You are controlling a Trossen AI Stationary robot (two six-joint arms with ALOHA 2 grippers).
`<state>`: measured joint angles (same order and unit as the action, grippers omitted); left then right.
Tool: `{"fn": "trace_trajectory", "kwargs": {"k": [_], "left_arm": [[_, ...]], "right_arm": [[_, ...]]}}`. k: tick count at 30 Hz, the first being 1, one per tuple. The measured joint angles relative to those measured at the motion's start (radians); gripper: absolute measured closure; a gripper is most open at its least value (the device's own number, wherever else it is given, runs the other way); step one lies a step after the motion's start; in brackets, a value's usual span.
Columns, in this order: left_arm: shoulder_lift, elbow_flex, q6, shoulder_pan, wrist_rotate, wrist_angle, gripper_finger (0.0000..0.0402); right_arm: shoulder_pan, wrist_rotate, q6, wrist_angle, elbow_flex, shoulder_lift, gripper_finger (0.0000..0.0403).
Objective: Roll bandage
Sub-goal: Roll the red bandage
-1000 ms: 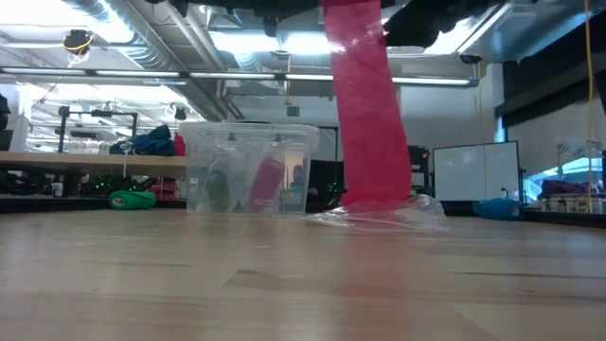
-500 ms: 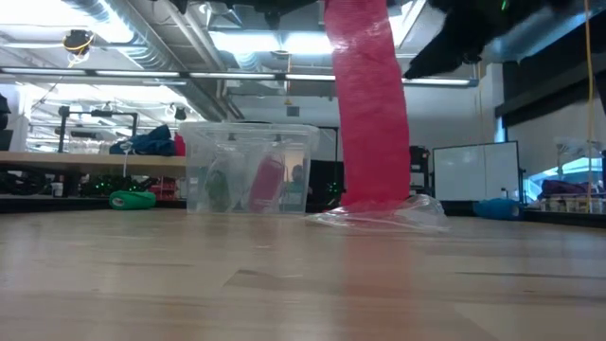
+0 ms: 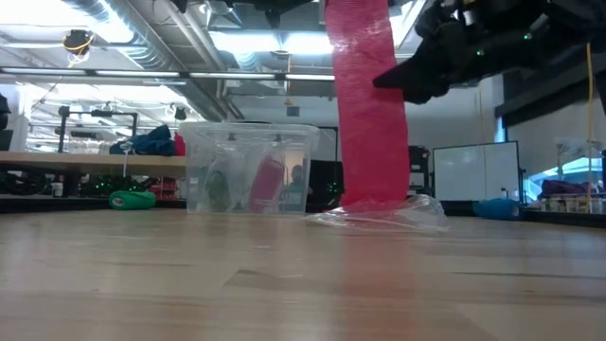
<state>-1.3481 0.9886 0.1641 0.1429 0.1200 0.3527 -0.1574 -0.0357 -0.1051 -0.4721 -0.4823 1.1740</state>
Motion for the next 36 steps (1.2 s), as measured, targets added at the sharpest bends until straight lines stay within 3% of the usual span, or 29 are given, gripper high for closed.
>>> {"fn": "trace_trajectory", "kwargs": {"k": [6,17,26,36], "left_arm": [[0.0,0.0,-0.006,0.0,0.0,0.0,0.0389],[0.003,0.0,0.028,0.0,-0.043,0.036,0.0389],[0.022,0.0,0.127,0.001,-0.175,0.108,0.0389],[0.022,0.0,0.32,0.001,-0.421,0.113,0.0389]], "right_arm": [[0.0,-0.004,-0.03,-0.002,-0.004,0.009,0.019],[0.0,0.017,-0.075,0.029,-0.003,0.008,0.0389],[0.095,0.036,-0.059,0.027,-0.003,-0.023,0.0398],[0.253,0.068,-0.012,0.041,-0.004,-0.105,0.0396]]}}
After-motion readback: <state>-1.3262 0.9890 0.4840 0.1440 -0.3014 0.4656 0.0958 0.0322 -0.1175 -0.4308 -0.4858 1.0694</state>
